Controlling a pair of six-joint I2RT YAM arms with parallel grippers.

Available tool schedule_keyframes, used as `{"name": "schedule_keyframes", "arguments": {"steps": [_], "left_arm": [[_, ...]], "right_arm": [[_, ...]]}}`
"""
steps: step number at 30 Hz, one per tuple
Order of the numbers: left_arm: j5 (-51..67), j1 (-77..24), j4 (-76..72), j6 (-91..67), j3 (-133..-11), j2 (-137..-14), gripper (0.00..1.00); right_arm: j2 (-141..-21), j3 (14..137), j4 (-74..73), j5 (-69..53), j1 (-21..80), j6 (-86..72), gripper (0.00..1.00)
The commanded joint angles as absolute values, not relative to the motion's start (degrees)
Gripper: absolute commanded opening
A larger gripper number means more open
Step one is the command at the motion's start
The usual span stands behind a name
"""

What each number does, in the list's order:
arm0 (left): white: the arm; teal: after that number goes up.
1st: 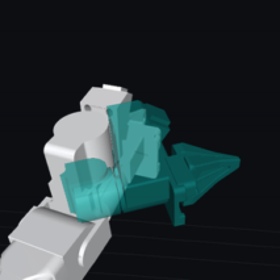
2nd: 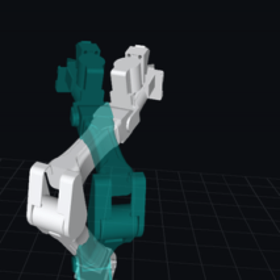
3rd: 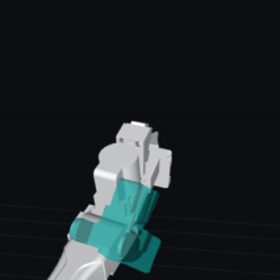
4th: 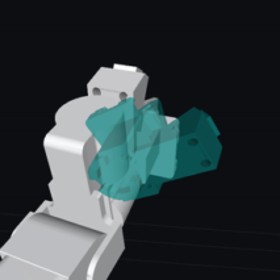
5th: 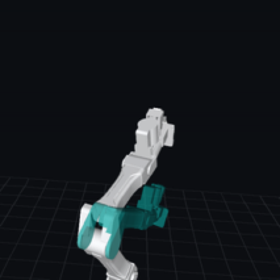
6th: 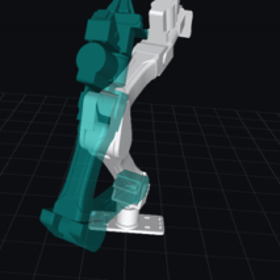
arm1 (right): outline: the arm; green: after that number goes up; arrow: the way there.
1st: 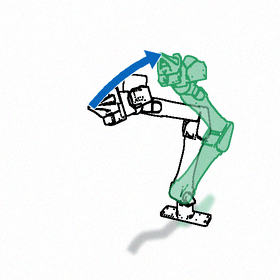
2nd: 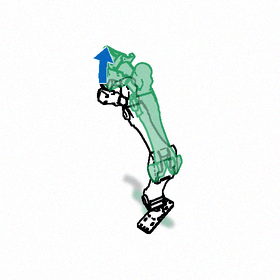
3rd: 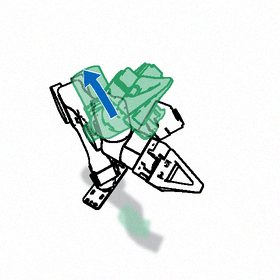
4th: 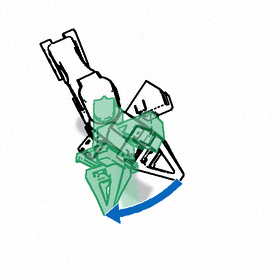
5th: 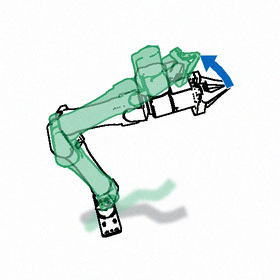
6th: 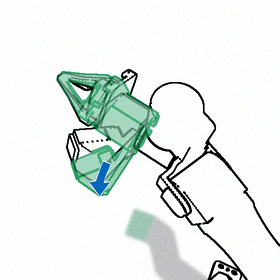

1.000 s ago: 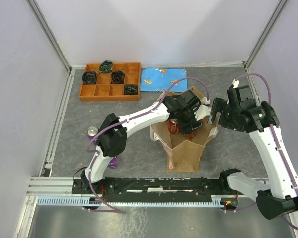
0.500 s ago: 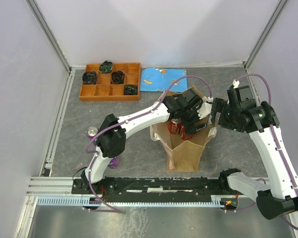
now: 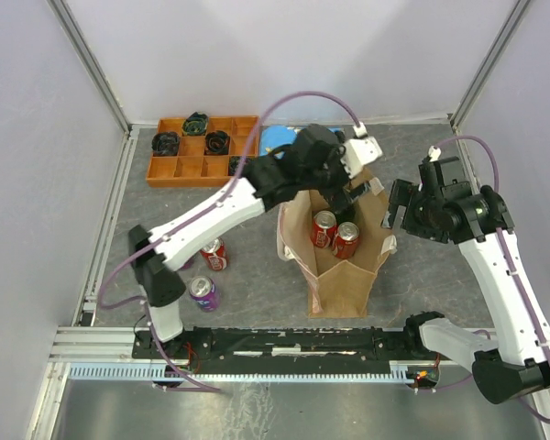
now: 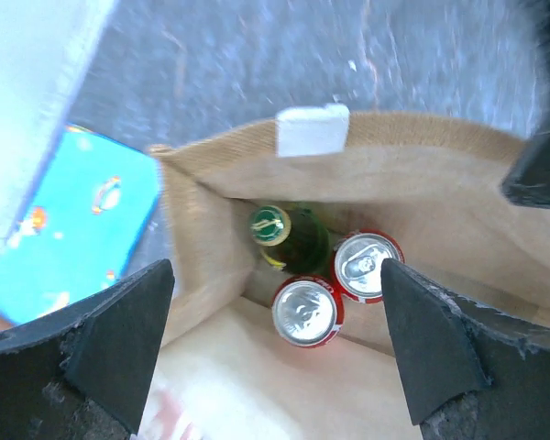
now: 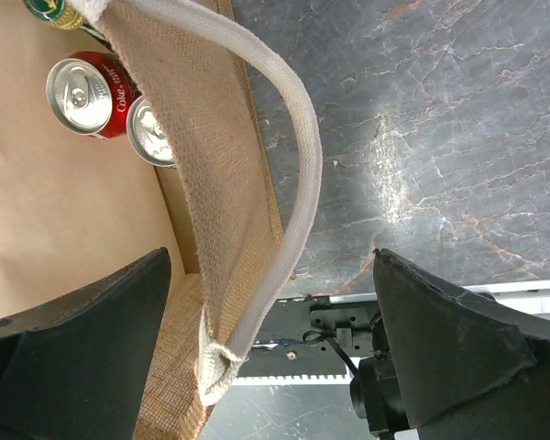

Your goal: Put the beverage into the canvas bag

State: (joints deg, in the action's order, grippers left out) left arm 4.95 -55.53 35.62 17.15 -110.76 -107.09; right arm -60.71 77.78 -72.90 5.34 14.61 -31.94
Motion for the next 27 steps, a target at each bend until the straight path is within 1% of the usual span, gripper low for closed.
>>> {"name": "schedule_keyframes", "arguments": {"steps": [1, 4, 8, 11, 14, 17, 23, 27], "left_arm": [[2.2, -51.6, 33.1, 12.5, -109.8, -96.6, 0.99], [2.4, -42.5, 37.1, 7.9, -108.9, -93.3, 0.99], [1.9, -30.7, 46.6, 6.9, -107.9, -90.7, 0.99], [1.3, -25.8, 57.7, 9.7, -105.4, -89.5, 0.99], [4.0, -23.7, 66.5, 12.1, -100.1, -88.8, 0.99], [6.5, -23.5, 71.2, 14.4, -93.7, -87.3, 0.99], [4.7, -23.5, 70.7, 18.5, -83.1, -83.9, 0.99], [2.2, -23.5, 66.0, 19.7, -74.9, -81.8, 0.99]], "right_arm": [[-62.0, 78.9, -71.7, 5.3, 14.6, -31.8, 0.99], [-62.7, 78.9, -70.8, 4.8, 14.7, -31.8, 0.99], [-63.7, 78.6, -69.6, 3.9, 14.7, -31.9, 0.99], [-64.6, 78.5, -68.9, 3.7, 14.7, -31.5, 0.99], [-65.5, 78.4, -68.4, 3.5, 14.7, -31.0, 0.99], [-66.2, 78.0, -67.9, 3.2, 14.7, -30.8, 0.99], [-65.5, 76.3, -67.1, 2.8, 14.7, -31.4, 0.99], [-64.5, 75.3, -67.2, 3.2, 14.7, -31.5, 0.99]]}}
